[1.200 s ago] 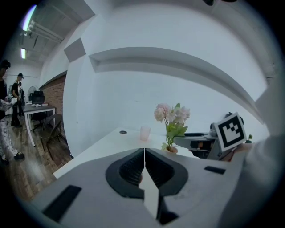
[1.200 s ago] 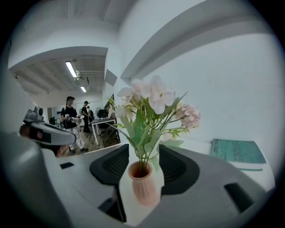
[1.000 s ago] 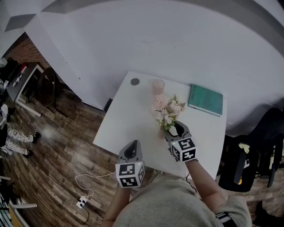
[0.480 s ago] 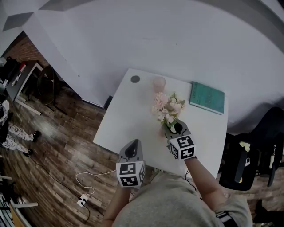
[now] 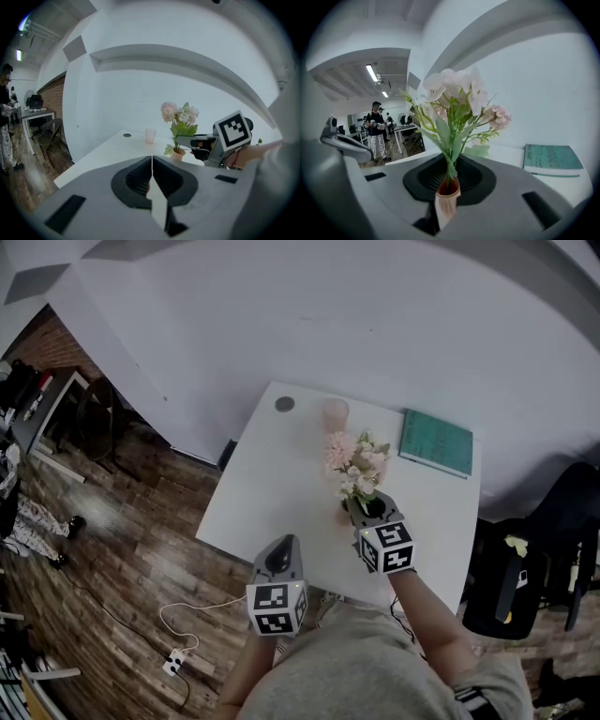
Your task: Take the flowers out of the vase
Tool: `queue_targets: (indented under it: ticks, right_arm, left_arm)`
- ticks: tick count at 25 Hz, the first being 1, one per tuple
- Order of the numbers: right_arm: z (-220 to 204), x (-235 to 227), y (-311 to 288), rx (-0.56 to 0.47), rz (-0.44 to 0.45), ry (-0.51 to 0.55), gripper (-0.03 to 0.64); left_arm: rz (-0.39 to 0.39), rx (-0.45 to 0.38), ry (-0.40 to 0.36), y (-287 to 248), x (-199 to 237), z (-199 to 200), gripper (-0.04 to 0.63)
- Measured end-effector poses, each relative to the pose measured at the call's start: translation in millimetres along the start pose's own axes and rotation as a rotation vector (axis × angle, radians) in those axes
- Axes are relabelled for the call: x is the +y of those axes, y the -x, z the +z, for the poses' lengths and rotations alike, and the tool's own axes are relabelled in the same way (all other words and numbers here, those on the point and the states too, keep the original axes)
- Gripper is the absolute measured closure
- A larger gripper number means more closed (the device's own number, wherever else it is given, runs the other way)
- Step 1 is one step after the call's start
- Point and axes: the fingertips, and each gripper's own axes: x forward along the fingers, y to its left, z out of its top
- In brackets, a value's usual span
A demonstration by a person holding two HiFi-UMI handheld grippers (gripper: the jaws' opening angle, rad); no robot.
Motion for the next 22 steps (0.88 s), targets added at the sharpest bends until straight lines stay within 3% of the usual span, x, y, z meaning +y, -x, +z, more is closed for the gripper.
queue_targets:
  ticks: [22]
  right_arm:
    - [52.3,15.1,41.5,-0.149,-0.025,0.058,0.574]
  left_arm:
    - [-0.004,-0.036,-0.009,49.2,-15.6,-11.2,0.586]
